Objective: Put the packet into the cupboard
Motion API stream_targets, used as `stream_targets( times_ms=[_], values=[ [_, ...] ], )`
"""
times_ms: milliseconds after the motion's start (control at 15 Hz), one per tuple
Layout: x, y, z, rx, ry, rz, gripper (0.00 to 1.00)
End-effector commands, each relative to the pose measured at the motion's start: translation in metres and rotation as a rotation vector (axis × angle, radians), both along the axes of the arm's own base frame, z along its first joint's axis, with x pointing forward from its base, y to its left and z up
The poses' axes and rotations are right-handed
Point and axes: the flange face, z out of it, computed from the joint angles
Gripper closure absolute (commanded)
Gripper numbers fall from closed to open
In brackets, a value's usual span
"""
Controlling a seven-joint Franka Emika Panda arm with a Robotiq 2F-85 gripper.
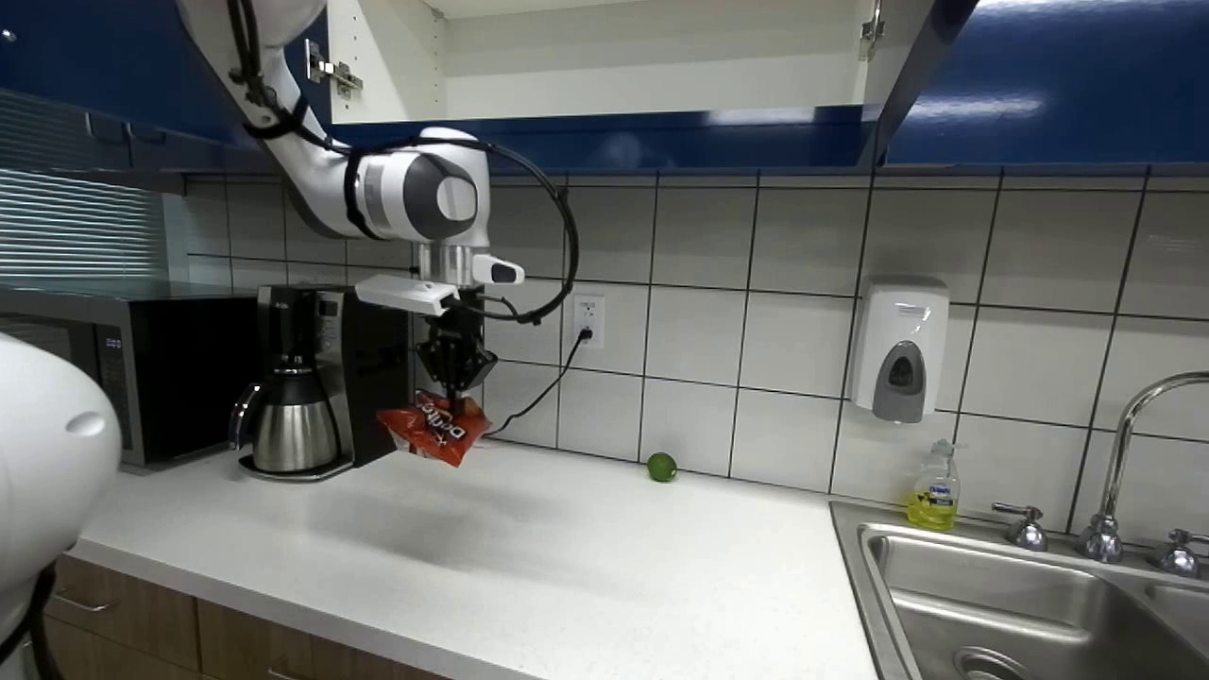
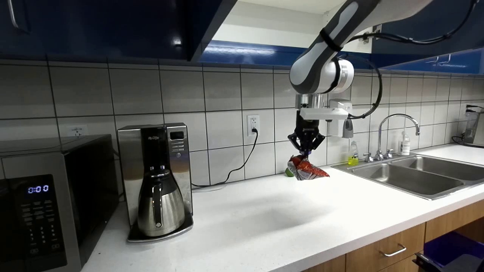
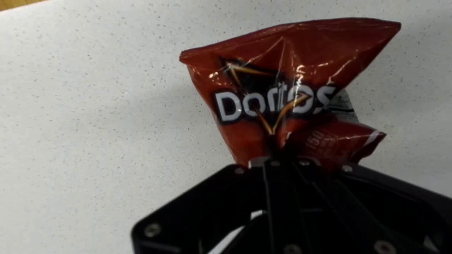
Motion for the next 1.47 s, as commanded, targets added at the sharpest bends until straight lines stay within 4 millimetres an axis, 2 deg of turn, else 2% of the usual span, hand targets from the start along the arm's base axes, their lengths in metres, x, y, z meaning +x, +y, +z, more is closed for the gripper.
stream_targets(
  times_ms=[0, 333, 533, 933, 1200, 1400],
  values=[
    [-0.036, -0.013, 0.058, 0.000, -0.027, 0.035, 1.00],
    [-0.064, -0.016, 0.139, 0.022, -0.080, 0.083, 1.00],
    [-0.074, -0.015, 0.200, 0.013, -0.171, 0.111, 1.00],
    [-0.082, -0.012, 0.318, 0.028, -0.378, 0.137, 1.00],
    [-0.081, -0.005, 0.381, 0.057, -0.505, 0.152, 1.00],
    [-0.080, 0.001, 0.422, 0.077, -0.594, 0.150, 1.00]
  ],
)
